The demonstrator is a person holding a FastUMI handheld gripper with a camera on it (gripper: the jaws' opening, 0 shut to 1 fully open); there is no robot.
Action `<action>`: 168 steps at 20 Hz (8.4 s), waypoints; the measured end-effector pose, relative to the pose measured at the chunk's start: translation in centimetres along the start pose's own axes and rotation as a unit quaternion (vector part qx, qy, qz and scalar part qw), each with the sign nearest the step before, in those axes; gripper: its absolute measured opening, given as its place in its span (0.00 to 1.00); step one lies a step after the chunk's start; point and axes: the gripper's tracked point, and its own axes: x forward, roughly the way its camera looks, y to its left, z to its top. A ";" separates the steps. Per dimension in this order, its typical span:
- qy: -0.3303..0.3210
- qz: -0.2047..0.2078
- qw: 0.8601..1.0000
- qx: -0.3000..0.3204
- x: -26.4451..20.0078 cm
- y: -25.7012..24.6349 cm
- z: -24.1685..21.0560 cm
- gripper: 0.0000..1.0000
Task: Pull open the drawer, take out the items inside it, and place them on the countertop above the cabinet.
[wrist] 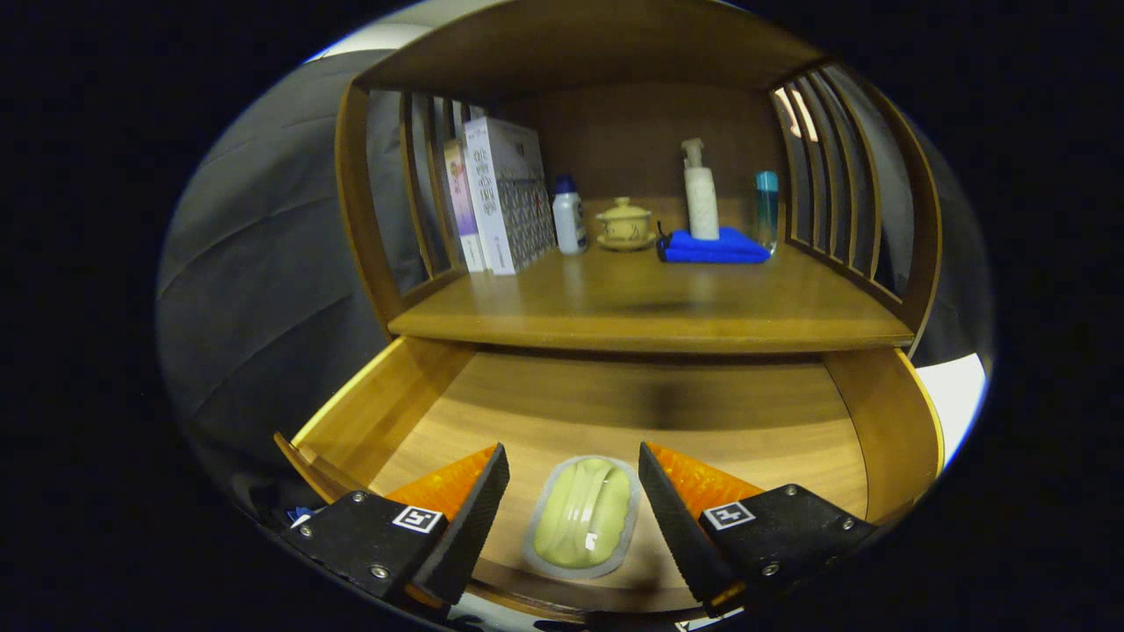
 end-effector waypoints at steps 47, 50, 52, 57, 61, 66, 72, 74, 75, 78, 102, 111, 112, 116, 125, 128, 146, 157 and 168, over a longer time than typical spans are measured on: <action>-0.146 0.011 0.987 0.060 -2.9 -2.4 15.0 0.18; -0.142 -0.003 0.987 0.081 -1.0 -3.3 17.0 0.19; -0.141 -0.016 0.986 0.093 0.5 -4.1 18.1 0.19; -0.127 -0.048 0.984 0.117 4.2 -6.2 18.8 0.20; -0.112 -0.062 0.983 0.130 7.0 -7.0 18.5 0.23; -0.111 -0.092 0.984 0.102 7.5 -8.0 17.8 0.37; -0.177 -0.095 0.978 0.058 1.4 -6.5 17.3 0.95; -0.192 -0.090 0.976 0.042 -0.7 -5.6 16.3 0.95; -0.200 -0.088 0.975 0.031 -1.6 -5.2 15.8 0.95; -0.258 -0.124 0.958 0.023 -5.1 -5.5 14.6 0.96; -0.293 -0.073 0.953 -0.029 -13.7 2.0 -4.9 0.95; -0.233 -0.067 0.970 -0.021 -9.7 2.1 -9.3 0.95; -0.224 -0.068 0.972 -0.020 -9.2 2.1 -9.7 0.95; -0.201 -0.086 0.976 0.003 -8.2 1.1 -9.9 0.95; -0.197 -0.121 0.973 0.012 -7.1 0.1 -9.1 0.94; -0.201 -0.121 0.972 0.016 -6.9 0.3 -8.7 0.95; -0.209 -0.127 0.970 0.019 -1.6 -1.3 -4.0 0.95; -0.210 -0.133 0.969 0.017 2.3 -2.4 -1.6 0.95; -0.224 -0.145 0.964 0.008 5.2 -2.8 0.2 0.95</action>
